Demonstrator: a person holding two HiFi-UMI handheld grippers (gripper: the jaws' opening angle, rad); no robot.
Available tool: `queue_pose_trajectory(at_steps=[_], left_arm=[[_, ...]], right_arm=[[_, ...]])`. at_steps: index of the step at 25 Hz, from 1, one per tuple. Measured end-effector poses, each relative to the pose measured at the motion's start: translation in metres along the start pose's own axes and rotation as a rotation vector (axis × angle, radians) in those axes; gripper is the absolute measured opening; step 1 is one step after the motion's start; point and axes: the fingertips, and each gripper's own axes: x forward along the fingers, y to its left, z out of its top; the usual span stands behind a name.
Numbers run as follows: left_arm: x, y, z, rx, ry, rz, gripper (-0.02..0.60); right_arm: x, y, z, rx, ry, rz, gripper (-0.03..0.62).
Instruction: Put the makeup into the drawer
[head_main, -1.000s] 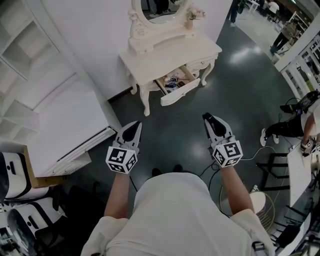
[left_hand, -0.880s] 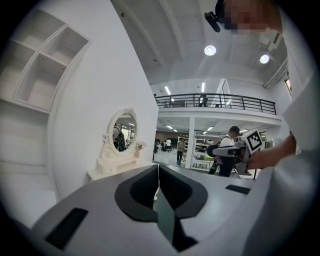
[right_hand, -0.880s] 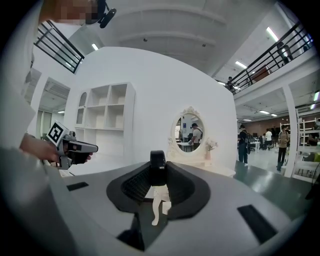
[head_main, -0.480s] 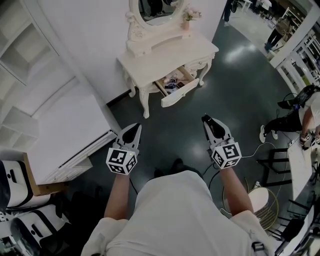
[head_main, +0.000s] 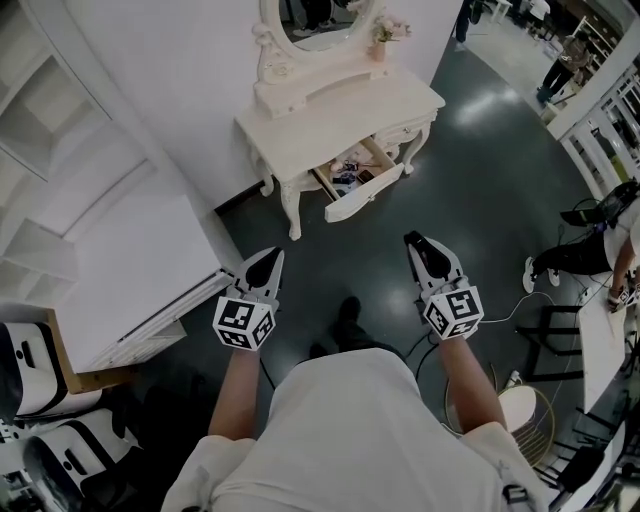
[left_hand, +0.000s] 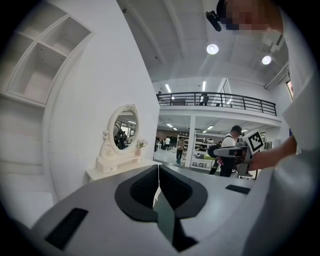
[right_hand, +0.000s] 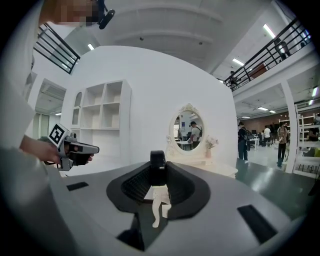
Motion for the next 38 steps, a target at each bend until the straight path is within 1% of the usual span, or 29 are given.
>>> queue_pose_trajectory(at_steps=[7, 14, 20, 25, 32, 38], left_arm=[[0.047, 0.012, 0.006, -0.013, 0.022, -0.009, 0.018], [0.093, 0.031, 0.009, -0.016, 0.050, 0.015, 0.018], [0.130, 0.044, 0.010, -0.037, 0.059, 0.050, 0.018], [0.158, 0.043, 0.008, -0.031, 0.075, 0.052, 0.018], [0.196, 0.039, 0.010, -0.027, 0.077, 0.059, 0.018], [0.208, 0.038, 0.011, -0.032, 0.088, 0.053, 0.018]], right_arm=[[0.041, -0.039, -0.002, 0.026, 0.012, 0.008, 0.095], [0.085, -0.072, -0.002, 0.043, 0.034, 0.031, 0.095], [0.116, -0.095, -0.006, 0.047, 0.055, 0.066, 0.095], [0.134, -0.121, -0.010, 0.050, 0.064, 0.077, 0.095], [0.150, -0.154, -0.017, 0.054, 0.070, 0.088, 0.096], [0.157, -0.161, -0.017, 0.060, 0.083, 0.092, 0.095]])
